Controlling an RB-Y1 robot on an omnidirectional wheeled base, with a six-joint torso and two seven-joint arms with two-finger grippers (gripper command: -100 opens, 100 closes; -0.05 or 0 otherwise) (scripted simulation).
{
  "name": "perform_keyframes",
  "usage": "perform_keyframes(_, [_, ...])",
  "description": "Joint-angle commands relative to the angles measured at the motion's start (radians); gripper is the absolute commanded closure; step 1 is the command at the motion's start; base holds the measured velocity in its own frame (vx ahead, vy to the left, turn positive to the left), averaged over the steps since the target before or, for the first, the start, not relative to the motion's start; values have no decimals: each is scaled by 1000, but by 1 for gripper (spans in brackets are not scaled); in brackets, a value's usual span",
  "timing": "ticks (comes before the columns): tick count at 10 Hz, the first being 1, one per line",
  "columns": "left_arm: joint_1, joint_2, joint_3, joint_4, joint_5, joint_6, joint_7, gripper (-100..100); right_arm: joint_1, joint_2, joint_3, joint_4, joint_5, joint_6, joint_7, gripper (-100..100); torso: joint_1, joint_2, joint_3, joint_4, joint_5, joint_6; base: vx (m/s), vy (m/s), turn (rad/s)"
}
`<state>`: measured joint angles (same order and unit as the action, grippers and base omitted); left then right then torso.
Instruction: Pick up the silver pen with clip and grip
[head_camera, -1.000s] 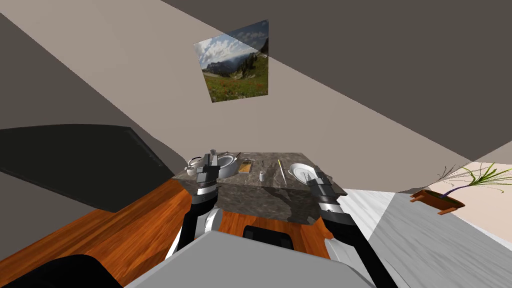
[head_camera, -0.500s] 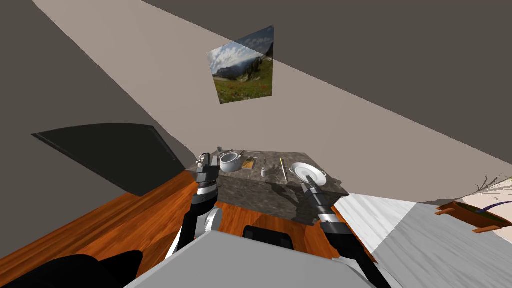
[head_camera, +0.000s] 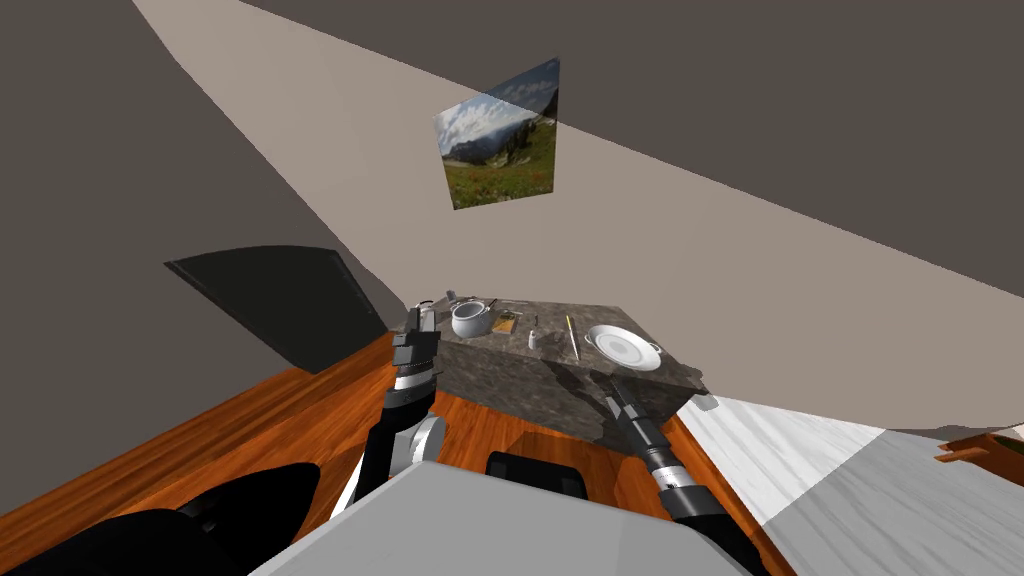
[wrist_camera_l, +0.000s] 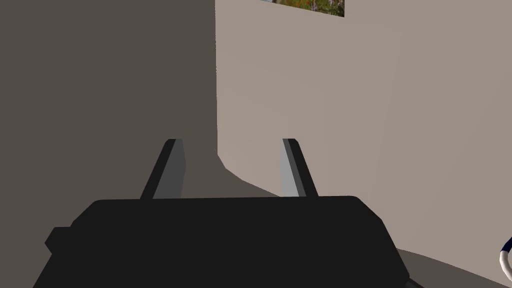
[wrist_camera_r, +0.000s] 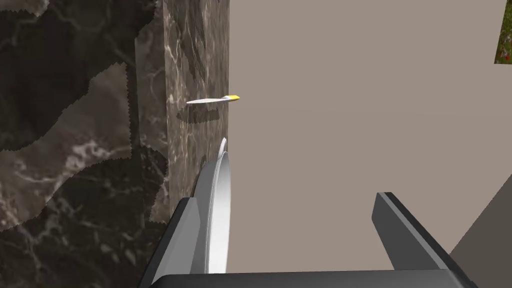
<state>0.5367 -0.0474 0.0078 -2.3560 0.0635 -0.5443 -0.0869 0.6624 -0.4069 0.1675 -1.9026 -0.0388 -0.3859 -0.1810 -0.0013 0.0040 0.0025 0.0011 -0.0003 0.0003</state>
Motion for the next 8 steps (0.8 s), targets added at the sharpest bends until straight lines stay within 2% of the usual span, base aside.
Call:
perform_keyframes(1, [0,0,0,0,0,0,0,0,25,-50,23,50,2,0,-12,-100,0,0,0,0,0,0,-67,19,193])
perform_keyframes(2, [0,0,0,0,0,0,0,0,25,-50,23,67,2,0,-12,-100,1,0,0,0,0,-1,-50,23,125])
perform_keyframes(3, [0,0,0,0,0,0,0,0,50,-89,40,107,3,-2,-28,-100,1,-1,0,0,0,0,-63,48,218])
perform_keyframes(4, [0,0,0,0,0,0,0,0,50,-98,40,123,3,-2,-28,-100,3,0,0,0,1,0,-56,34,113])
perform_keyframes(5, [0,0,0,0,0,0,0,0,76,-133,55,152,4,-4,-44,-100,2,0,0,0,1,0,-60,50,252])
perform_keyframes(6, [0,0,0,0,0,0,0,0,76,-147,55,155,4,-4,-44,-100,3,0,0,0,1,0,-50,41,109])
perform_keyframes(8, [0,0,0,0,0,0,0,0,76,-147,55,182,4,-4,-44,-100,1,-2,-1,0,0,0,-9,7,-19])
